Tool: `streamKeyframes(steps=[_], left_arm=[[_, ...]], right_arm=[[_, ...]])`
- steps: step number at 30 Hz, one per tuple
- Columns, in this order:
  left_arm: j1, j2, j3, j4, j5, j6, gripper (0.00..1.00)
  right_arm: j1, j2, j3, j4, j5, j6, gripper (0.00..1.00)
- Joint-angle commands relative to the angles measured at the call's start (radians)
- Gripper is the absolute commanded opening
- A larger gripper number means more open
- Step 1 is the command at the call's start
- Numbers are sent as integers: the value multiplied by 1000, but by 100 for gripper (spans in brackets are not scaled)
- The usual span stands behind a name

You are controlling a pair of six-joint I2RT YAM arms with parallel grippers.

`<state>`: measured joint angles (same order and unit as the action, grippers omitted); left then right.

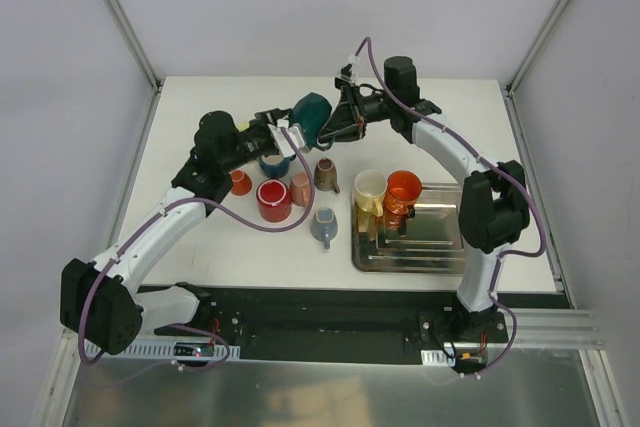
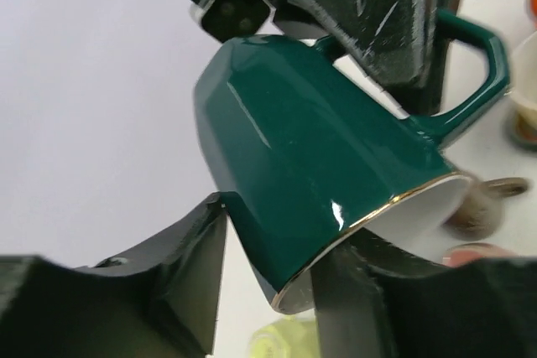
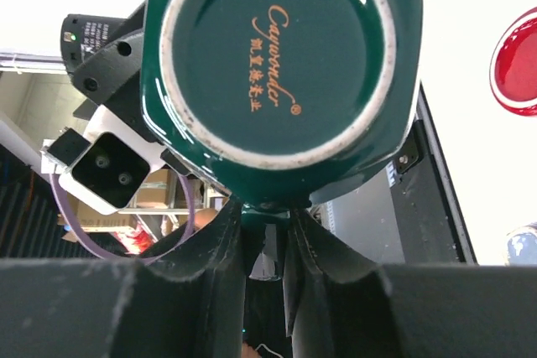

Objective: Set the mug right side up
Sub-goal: Turn over the cup at the center of the board.

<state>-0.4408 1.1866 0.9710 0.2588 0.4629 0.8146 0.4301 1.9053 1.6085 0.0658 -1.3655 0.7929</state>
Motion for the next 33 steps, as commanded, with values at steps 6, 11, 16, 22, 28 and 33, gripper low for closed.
streamKeyframes(steps=[6, 11, 16, 22, 28, 33], left_arm=[[-47, 12, -54, 220, -58, 81, 0], [-47, -18, 72, -92, -76, 25, 0], [-47, -30, 231, -545, -86, -84, 0], [-47, -67, 343, -968, -131, -175, 0], [-47, -81, 350, -1303, -109, -259, 0], [-52, 0, 333, -1469, -122, -294, 0]], right_arm=[[32, -2, 31, 135, -116, 66, 10], [-22, -23, 22, 105, -34, -27, 50], [-109, -67, 74, -247, 150, -346, 58], [-125, -167, 159, -629, 460, -911, 63], [-79, -336, -30, -626, 575, -1132, 66], [-54, -437, -177, -538, 698, -1132, 67]])
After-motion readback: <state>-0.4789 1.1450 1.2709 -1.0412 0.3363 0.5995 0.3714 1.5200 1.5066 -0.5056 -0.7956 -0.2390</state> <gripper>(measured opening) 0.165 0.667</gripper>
